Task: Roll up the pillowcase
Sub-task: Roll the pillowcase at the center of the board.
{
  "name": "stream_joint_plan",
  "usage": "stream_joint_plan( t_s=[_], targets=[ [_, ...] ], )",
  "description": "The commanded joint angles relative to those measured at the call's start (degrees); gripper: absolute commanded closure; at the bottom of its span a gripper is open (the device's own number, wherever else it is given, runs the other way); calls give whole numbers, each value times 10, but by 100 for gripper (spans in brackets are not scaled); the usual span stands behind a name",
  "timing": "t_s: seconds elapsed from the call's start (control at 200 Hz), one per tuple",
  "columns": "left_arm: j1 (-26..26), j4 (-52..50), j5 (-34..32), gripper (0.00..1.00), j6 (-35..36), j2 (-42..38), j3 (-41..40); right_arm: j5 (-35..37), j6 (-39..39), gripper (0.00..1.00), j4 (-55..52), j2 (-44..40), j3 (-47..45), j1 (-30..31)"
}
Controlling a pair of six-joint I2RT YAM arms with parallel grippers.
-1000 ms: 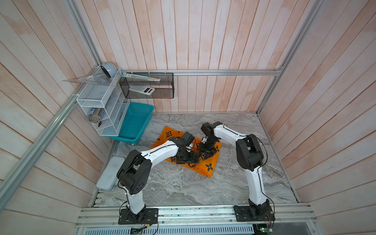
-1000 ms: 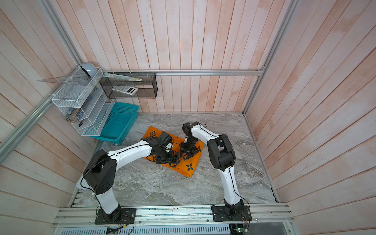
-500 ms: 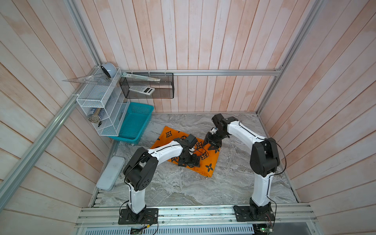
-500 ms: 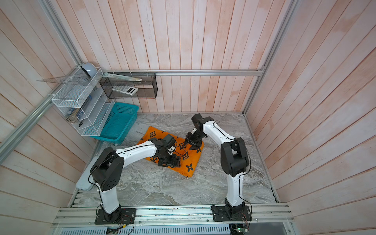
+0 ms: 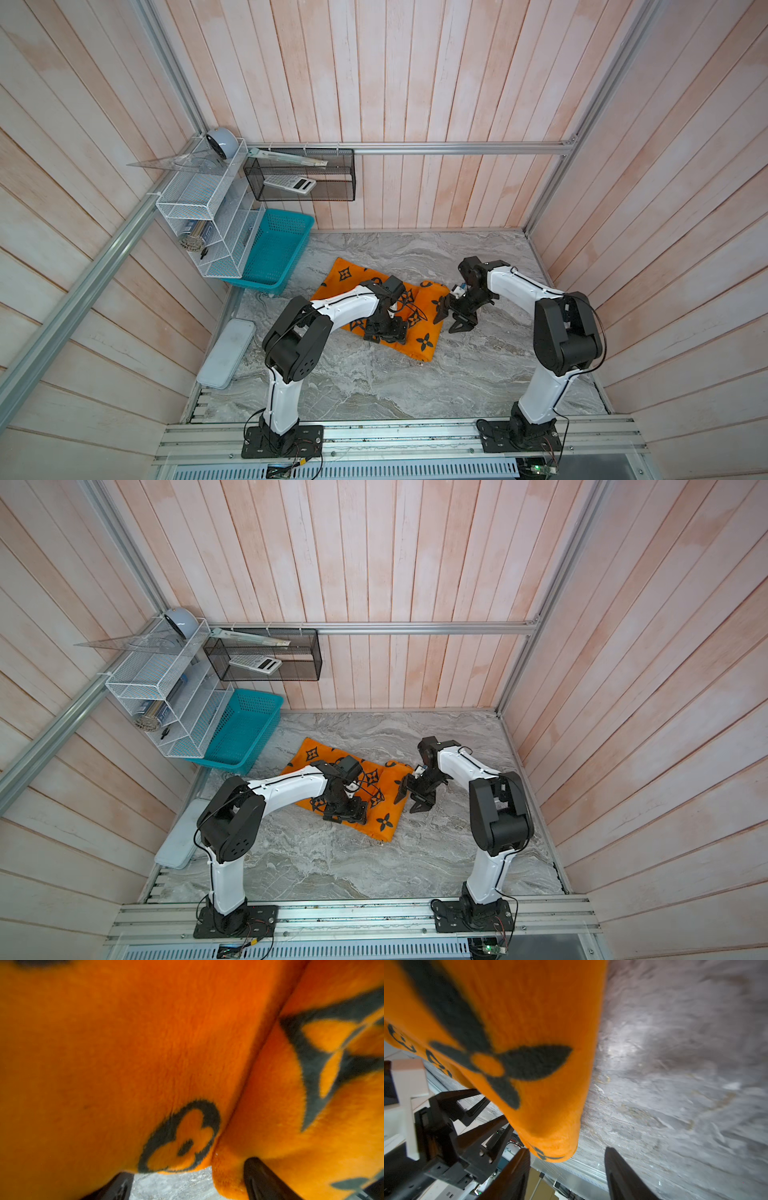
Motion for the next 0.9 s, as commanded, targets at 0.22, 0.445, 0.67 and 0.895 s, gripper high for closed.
stream_joint_plan(
  t_s=[0.22, 0.445, 0.67, 0.895],
  targets=[
    [23, 11, 31, 14, 2, 27, -2, -63, -34, 42, 84, 97, -9, 30],
    [84, 33, 83, 0, -41, -29, 2, -20, -29, 93, 58, 88, -18, 24],
    [162, 37, 47, 0, -46, -58, 18, 117, -43, 100, -92, 40, -20, -8],
    [184, 48, 53, 0, -30, -3, 25, 196, -55, 100, -168, -2, -24, -24]
  ],
)
